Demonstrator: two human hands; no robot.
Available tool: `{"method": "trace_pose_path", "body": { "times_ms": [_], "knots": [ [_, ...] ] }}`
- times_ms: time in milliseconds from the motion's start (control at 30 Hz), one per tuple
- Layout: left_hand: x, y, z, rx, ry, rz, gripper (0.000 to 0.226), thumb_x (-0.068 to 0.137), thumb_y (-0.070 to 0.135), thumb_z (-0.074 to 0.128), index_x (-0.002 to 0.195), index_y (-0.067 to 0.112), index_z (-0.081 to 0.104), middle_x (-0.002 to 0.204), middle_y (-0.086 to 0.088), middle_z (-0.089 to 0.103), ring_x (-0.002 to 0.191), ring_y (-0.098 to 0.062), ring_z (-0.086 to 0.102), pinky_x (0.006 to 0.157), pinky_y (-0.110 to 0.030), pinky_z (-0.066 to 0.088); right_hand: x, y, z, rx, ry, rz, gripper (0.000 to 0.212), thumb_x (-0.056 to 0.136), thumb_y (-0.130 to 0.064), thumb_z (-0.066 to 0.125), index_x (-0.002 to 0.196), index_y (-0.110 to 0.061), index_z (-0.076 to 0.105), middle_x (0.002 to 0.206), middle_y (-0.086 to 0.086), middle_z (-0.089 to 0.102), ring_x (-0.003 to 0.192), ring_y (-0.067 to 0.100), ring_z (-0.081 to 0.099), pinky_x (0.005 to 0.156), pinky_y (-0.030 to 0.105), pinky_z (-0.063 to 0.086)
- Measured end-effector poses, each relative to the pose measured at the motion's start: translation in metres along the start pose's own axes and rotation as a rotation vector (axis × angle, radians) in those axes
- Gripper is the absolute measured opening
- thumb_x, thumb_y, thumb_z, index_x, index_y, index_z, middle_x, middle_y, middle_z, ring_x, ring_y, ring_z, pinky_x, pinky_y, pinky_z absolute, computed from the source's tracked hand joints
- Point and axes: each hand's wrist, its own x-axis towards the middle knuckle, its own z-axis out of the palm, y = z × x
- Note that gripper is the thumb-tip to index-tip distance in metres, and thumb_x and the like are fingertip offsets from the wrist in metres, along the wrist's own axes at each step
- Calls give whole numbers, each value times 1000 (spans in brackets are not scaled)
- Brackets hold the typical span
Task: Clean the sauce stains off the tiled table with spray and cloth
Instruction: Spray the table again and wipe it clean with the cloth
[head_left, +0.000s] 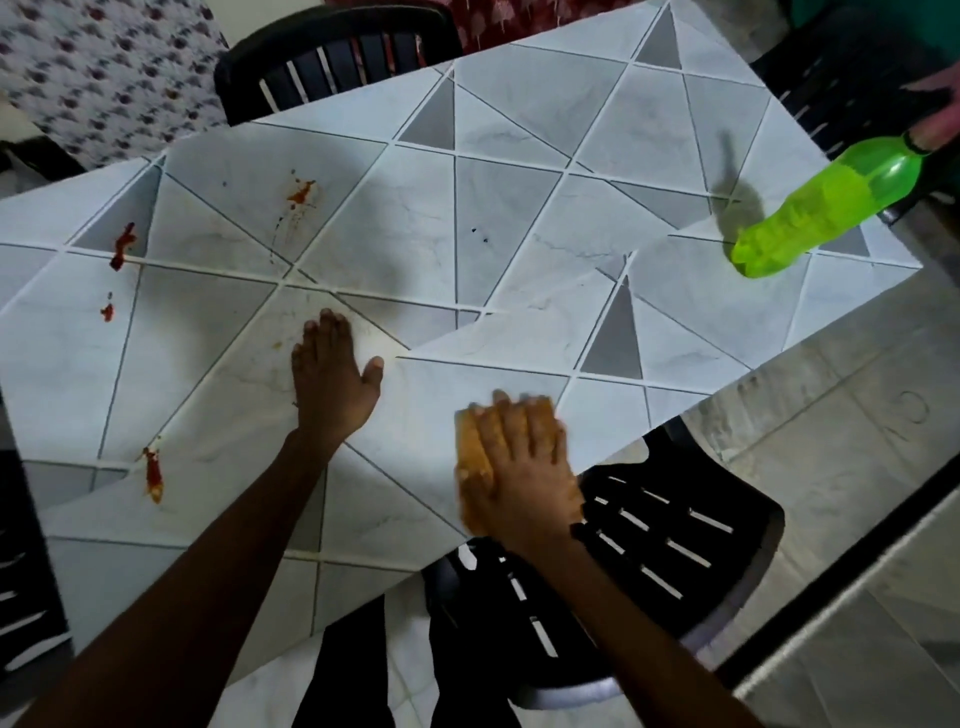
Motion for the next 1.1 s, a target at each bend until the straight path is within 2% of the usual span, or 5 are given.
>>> {"method": "trace_pose_path", "body": {
  "times_ms": [200, 500, 733, 933, 1100],
  "knots": [
    [6, -40, -23, 88, -85, 182, 72, 84, 45, 52, 143, 3, 46, 148, -22, 44, 134, -42, 44, 106, -54, 41, -41, -68, 28, -13, -72, -296, 75, 98, -56, 40, 162, -33, 10, 171, 0, 8, 157, 34, 2, 119, 62, 18],
    [-15, -75, -28, -30, 81, 195, 56, 88, 30, 52, 137, 4, 51, 145, -17, 47, 130, -38, 47, 104, -49, 41, 129, -71, 1, 9, 36, 10, 76, 96, -65, 31, 162, -34, 8, 171, 2, 5, 156, 36, 1, 121, 62, 11],
    [28, -107, -50, -82, 158, 120, 52, 87, 29, 56, 131, 1, 57, 139, -20, 52, 127, -40, 48, 106, -48, 40, 36, -103, 20, 36, -18, -398, 76, 94, -62, 51, 160, -34, 25, 170, 0, 14, 157, 31, 2, 120, 60, 19],
    [51, -128, -65, -128, 143, 153, 48, 88, 33, 54, 127, 7, 62, 137, -15, 56, 126, -33, 51, 103, -43, 43, 145, -79, -1, 71, 78, 132, 81, 93, -69, 46, 160, -40, 13, 171, -1, 6, 157, 33, 1, 123, 61, 8],
    [67, -139, -71, -157, 189, 98, 47, 94, 33, 51, 131, 5, 57, 138, -14, 55, 130, -31, 48, 108, -42, 37, 197, -183, 16, 42, 82, -145, 78, 95, -68, 40, 161, -34, 19, 171, 4, 11, 156, 36, 3, 123, 61, 9]
  ]
}}
